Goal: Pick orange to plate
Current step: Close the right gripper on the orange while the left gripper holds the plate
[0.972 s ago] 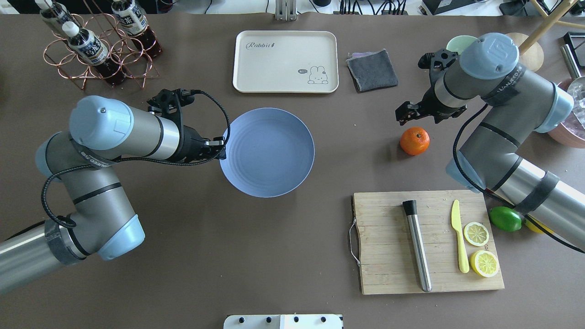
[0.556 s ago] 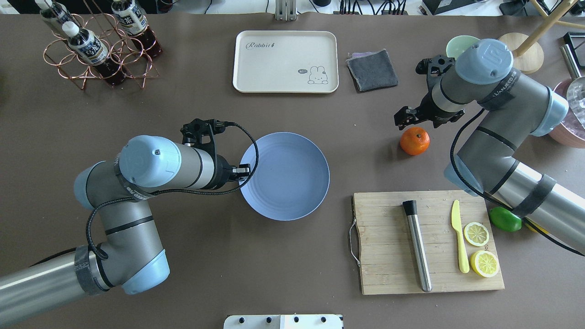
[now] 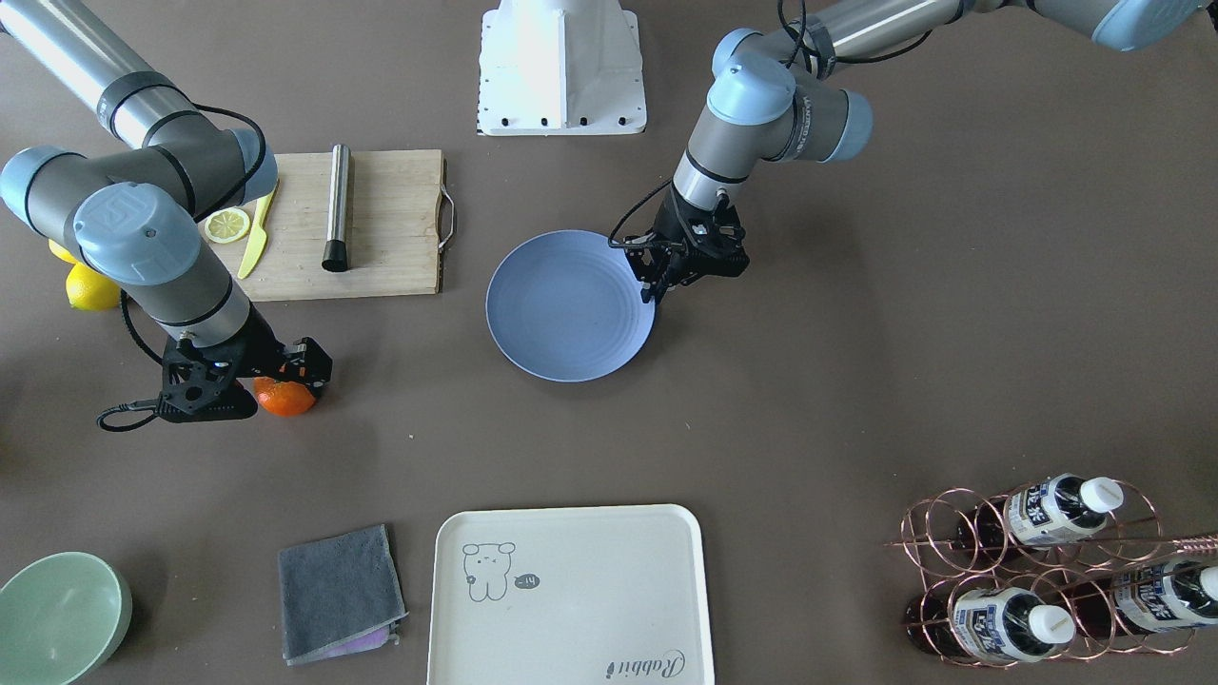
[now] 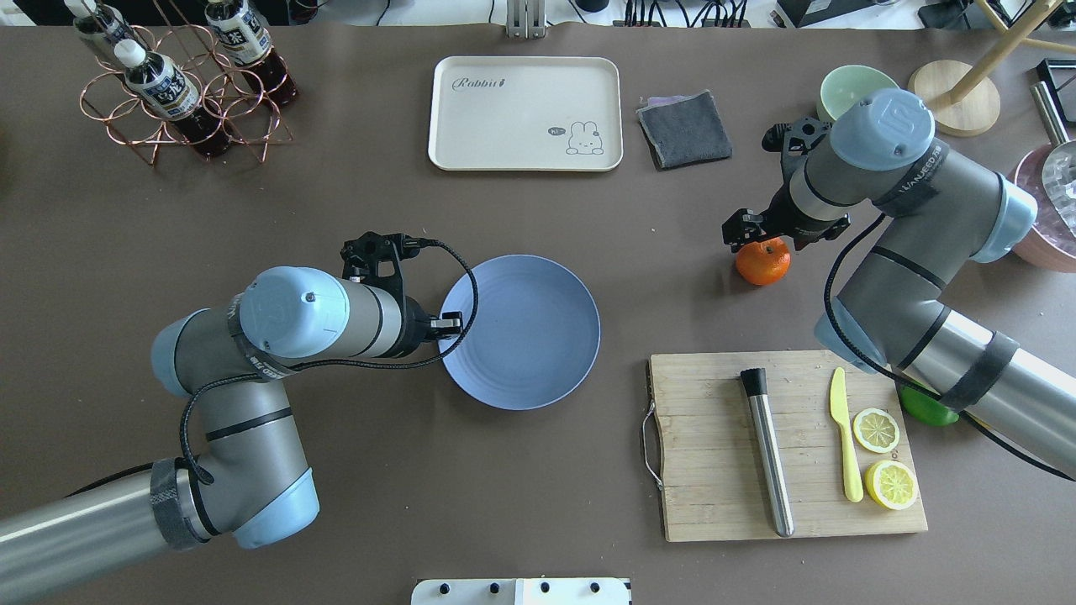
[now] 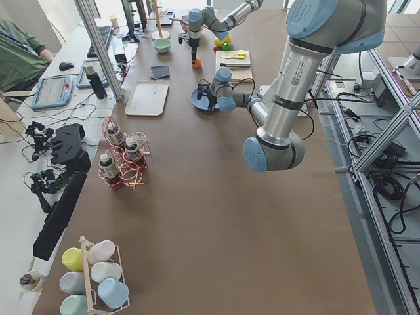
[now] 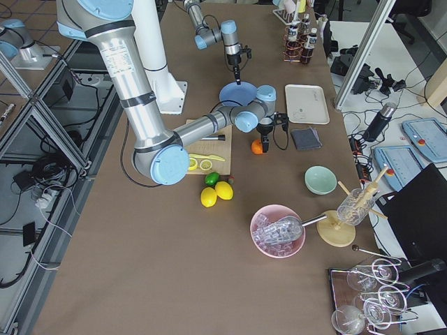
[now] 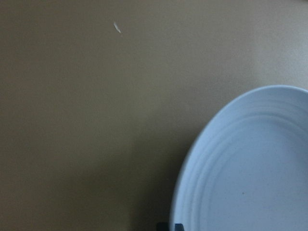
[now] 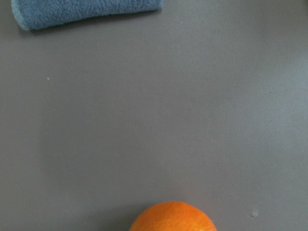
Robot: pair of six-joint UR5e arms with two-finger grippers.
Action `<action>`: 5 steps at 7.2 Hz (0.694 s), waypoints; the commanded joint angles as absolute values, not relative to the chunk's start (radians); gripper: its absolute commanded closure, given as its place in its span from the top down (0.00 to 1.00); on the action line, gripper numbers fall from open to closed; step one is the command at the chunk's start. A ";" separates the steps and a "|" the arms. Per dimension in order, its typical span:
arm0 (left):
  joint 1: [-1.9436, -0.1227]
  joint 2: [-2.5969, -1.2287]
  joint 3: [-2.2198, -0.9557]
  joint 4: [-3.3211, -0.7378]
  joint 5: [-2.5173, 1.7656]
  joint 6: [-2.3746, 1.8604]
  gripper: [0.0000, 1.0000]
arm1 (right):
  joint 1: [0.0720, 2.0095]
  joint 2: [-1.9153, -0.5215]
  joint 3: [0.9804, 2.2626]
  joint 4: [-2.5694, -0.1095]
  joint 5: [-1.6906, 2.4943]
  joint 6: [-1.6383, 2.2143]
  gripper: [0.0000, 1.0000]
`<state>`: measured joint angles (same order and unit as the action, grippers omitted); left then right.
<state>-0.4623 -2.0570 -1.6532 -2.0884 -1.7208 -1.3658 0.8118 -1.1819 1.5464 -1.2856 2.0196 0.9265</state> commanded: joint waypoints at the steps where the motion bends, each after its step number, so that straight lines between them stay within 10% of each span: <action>1: -0.462 -2.057 -1.658 -2.091 -1.721 -1.365 0.98 | 0.792 -1.183 1.539 -1.284 2.014 0.948 1.00; 2: -0.462 -2.057 -1.660 -2.091 -1.720 -1.365 0.98 | 0.782 -1.183 1.529 -1.282 1.999 0.945 0.97; 3: -0.462 -2.056 -1.661 -2.092 -1.720 -1.365 0.98 | 0.778 -1.178 1.529 -1.282 1.976 0.940 0.23; 4: -0.463 -2.052 -1.667 -2.092 -1.720 -1.365 0.98 | 0.779 -1.175 1.540 -1.282 1.976 0.943 0.00; 5: -0.471 -2.046 -1.684 -2.091 -1.723 -1.358 0.98 | 0.808 -1.167 1.592 -1.296 1.989 0.956 0.00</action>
<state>-0.4646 -2.0522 -1.6692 -2.0918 -1.7203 -1.3634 0.7869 -1.1747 1.5491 -1.2855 1.9821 0.9457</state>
